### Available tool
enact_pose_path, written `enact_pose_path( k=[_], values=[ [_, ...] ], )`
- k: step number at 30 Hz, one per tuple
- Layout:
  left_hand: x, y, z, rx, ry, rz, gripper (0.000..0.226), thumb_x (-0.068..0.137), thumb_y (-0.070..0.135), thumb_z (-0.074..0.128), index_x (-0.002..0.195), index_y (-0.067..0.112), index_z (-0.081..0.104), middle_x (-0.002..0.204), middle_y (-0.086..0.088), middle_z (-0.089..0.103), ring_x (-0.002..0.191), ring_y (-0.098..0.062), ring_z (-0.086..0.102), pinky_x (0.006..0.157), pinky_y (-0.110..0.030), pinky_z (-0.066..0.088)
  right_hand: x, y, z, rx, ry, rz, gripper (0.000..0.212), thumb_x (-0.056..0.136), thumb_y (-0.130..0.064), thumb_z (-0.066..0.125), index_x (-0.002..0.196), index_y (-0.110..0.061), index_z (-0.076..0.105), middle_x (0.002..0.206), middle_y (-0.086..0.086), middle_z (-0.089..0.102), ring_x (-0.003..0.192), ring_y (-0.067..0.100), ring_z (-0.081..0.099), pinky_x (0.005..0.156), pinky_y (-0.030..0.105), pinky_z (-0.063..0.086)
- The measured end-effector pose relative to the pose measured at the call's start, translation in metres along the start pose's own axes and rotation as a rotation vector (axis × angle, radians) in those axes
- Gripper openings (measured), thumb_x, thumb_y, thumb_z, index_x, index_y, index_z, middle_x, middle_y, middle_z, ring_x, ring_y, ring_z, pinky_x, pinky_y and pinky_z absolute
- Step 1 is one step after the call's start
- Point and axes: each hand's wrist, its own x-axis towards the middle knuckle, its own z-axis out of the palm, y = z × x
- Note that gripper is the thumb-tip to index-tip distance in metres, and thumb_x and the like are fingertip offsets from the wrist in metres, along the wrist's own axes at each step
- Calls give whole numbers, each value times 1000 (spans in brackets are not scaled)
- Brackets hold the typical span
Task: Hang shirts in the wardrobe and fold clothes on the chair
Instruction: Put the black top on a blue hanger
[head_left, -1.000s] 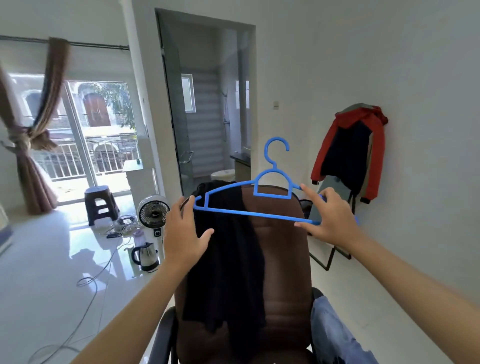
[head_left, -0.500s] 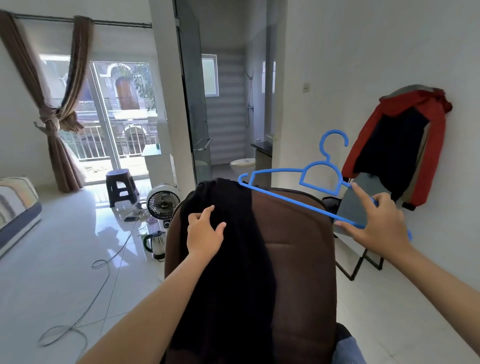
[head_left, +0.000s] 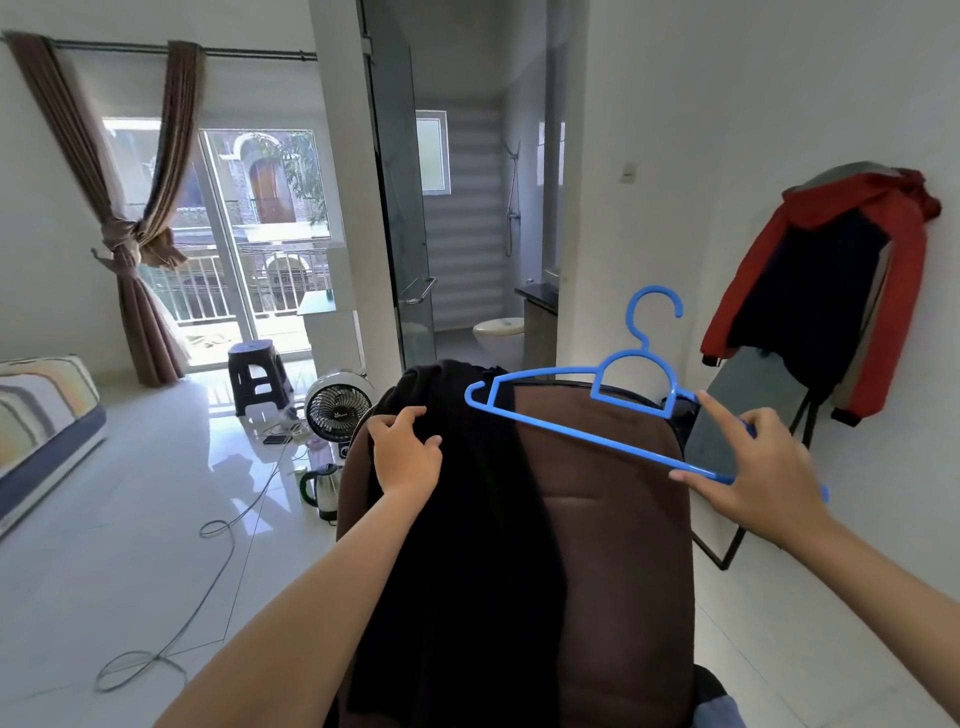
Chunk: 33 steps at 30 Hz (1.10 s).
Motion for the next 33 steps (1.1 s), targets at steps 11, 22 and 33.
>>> enact_pose_path(
  k=[11, 22, 33],
  values=[
    [-11, -55, -20, 22, -164, 177, 34, 80, 0, 62, 113, 10, 60, 107, 0, 59, 92, -13, 54, 85, -22, 42, -3, -19, 7, -17, -29, 5, 96, 67, -78, 51, 142, -19, 44, 84, 4, 36, 71, 17, 38, 53, 28, 37],
    [1, -71, -47, -160, -54, 150, 24, 75, 32, 74, 94, 30, 59, 114, 0, 43, 103, -12, 48, 94, -25, 39, -8, -40, 28, -55, -35, -70, 99, 57, -55, 83, 142, -23, 44, 87, 4, 38, 72, 19, 40, 58, 33, 42],
    [40, -35, -49, -371, -130, 21, 51, 73, -10, 56, 106, 28, 53, 103, 7, 55, 89, -10, 57, 80, -27, 52, -18, -37, 12, 13, -21, 4, 94, 65, -72, 59, 142, -21, 44, 84, 2, 36, 69, 16, 39, 55, 30, 40]
  ],
)
